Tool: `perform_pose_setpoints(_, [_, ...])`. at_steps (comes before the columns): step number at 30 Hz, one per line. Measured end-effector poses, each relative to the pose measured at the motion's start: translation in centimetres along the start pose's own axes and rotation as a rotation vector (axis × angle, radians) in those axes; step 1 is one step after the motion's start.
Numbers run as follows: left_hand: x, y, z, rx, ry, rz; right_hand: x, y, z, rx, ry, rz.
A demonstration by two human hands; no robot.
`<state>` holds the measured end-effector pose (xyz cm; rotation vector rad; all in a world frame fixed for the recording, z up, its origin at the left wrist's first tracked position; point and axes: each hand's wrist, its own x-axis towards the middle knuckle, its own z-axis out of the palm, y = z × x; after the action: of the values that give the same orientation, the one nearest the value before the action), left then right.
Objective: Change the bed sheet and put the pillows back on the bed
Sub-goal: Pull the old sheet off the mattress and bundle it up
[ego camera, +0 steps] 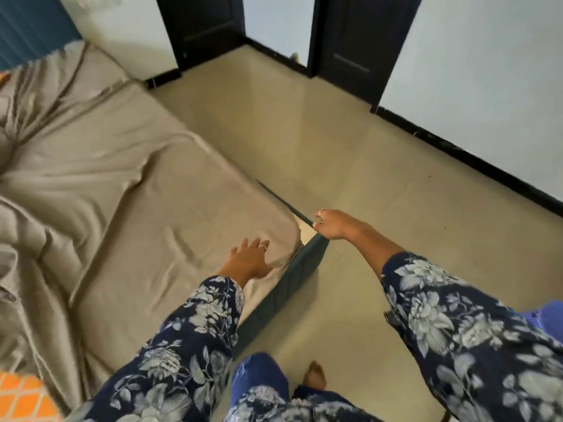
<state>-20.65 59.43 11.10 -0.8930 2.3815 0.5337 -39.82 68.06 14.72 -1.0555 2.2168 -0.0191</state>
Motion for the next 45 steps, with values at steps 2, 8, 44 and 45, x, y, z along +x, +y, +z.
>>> perform_pose_setpoints(2, [2.3, -0.3, -0.1, -0.031, -0.001, -0.060, 3.6, 0.0, -0.4, -0.064, -0.081, -0.028])
perform_pose_setpoints(8, [9.2, -2.3, 0.9, -0.116, -0.102, -0.213, 14.8, -0.2, 1.5, -0.134, -0.295, -0.082])
perform_pose_setpoints(44, [10.5, -1.7, 0.6, -1.234, 0.832, -1.104, 17.5, -26.5, -0.4, 0.542, -0.736, -0.694])
perform_pose_setpoints(45, [9.1, -2.5, 0.3, -1.230, 0.888, -1.179, 16.4, -30.1, -0.3, 0.638, -0.768, -0.661])
